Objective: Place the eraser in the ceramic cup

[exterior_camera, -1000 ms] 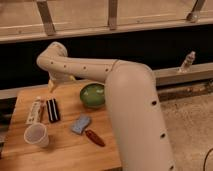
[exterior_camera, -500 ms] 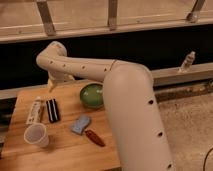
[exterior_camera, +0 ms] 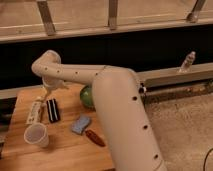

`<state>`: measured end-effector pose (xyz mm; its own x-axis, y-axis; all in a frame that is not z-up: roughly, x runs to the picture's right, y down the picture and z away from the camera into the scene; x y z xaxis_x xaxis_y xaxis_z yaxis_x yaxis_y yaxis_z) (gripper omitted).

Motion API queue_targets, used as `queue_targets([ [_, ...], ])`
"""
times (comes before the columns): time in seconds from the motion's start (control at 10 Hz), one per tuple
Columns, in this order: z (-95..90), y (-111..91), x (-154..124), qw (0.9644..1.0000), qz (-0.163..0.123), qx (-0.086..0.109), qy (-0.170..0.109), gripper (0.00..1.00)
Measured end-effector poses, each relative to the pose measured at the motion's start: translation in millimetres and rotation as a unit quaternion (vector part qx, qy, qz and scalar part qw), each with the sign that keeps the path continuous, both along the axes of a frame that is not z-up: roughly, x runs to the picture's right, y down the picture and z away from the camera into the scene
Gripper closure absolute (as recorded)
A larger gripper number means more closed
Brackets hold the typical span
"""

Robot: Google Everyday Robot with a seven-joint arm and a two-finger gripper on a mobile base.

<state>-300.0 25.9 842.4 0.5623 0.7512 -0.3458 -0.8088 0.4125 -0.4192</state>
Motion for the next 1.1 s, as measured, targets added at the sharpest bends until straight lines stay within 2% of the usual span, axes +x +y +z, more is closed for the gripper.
queue_targets([
  [0.2,4.6,6.2,-18.4,0.9999,-0.003,-0.012,-0.005,0.20],
  [0.8,9.4,5.7,-15.4,0.9999,-0.002,-0.016,0.000,0.20],
  [1.1,27.1,25.3,-27.0,0.9992,-0.015,-0.036,-0.001,0.20],
])
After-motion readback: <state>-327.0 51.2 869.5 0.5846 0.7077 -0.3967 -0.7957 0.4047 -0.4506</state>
